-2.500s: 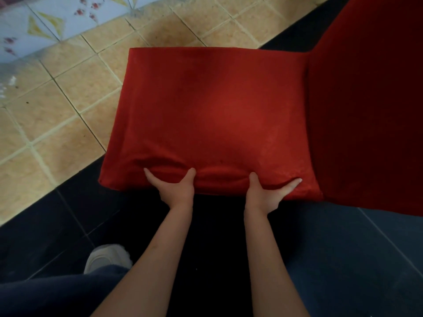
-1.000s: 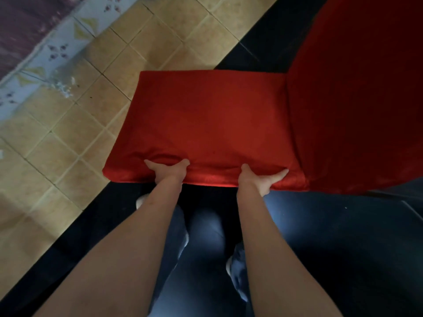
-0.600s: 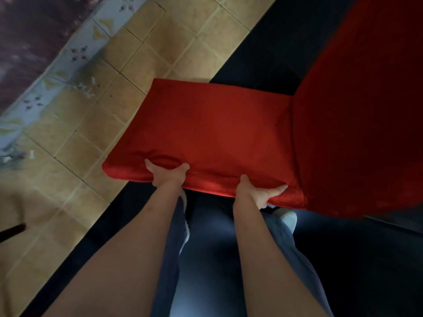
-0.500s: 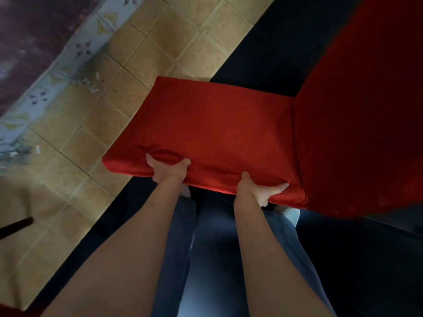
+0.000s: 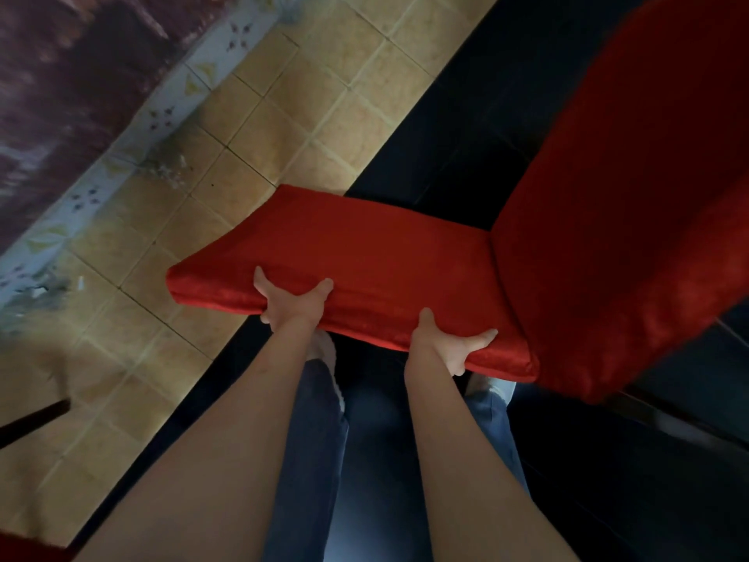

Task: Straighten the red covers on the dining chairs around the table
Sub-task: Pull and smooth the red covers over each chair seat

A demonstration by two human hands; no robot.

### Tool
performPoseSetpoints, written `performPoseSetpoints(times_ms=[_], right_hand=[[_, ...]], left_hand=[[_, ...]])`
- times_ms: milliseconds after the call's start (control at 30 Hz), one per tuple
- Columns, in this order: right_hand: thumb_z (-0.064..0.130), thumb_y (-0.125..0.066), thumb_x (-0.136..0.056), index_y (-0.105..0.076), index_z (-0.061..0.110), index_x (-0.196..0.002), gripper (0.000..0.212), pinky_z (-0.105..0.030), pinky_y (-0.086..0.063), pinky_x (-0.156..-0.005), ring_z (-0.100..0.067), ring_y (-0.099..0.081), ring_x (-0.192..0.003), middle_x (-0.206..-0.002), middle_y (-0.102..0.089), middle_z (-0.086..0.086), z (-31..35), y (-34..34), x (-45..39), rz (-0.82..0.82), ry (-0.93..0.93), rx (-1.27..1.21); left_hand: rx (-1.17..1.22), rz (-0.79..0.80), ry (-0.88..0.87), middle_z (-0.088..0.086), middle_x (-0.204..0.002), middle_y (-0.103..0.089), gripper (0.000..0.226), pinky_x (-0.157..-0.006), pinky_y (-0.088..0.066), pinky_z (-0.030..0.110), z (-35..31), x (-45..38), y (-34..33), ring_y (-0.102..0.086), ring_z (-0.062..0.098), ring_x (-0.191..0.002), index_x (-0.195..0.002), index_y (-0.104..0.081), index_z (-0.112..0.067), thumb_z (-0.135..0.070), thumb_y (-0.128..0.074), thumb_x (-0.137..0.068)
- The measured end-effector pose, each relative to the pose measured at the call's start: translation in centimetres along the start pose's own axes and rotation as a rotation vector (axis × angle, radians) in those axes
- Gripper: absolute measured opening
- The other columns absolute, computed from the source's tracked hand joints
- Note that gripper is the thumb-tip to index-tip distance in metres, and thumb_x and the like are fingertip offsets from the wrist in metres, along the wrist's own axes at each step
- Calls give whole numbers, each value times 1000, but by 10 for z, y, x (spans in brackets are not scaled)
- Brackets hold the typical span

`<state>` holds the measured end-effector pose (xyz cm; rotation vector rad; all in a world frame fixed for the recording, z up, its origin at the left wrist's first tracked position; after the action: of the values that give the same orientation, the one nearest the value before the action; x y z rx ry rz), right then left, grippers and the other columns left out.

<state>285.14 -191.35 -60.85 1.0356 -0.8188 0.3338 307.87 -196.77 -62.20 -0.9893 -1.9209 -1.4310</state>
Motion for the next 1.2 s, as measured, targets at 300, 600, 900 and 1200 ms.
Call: performPoseSetpoints(times_ms=[300, 600, 900, 1200], right_hand=[[43, -82, -72, 10, 51, -147, 119, -34, -52, -73, -24, -63, -85, -127, -56, -15, 6, 4, 5, 107, 81, 6], [40, -82, -73, 11, 54, -145, 119, -52, -54, -88, -29, -58, -92, -128, -49, -19, 20, 0, 6, 89, 65, 15], [44, -83, -69, 8, 53, -146, 120, -46, -53, -90, -28, -53, -81, -135, -43, -28, 68, -8, 8, 84, 113, 56], [45, -82, -69, 6, 52, -147, 118, -42, -49, -84, -23, -48, -62, -135, -33, -34, 139, -23, 16, 93, 108, 107]], left_hand=[[-18, 39, -22, 22, -139, -35, 120, -89, -53, 52, -8, 0, -1, -48, 26, -90, -146, -1, -46, -43, -87, -62], [-37, 80, -5, 27, -139, -25, 123, -79, -39, 36, -23, 6, -3, -44, 23, -84, -149, 4, -41, -37, -87, -66], [-73, 87, 24, 26, -140, -22, 123, -85, -52, 44, -73, 10, -14, -36, 16, -66, -146, 7, -45, -38, -86, -66], [-118, 20, 34, 29, -136, -24, 113, -85, -56, 45, -143, 15, -33, -48, 26, -69, -146, -3, -43, -37, -84, -68]])
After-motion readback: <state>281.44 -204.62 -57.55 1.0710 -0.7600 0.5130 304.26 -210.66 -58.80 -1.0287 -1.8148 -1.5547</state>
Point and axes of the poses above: each hand's wrist, its own x-axis away from the middle knuckle, its own y-axis out of the back of the hand, z = x × y, the point moved 6 cm from there along -x, towards the middle knuckle
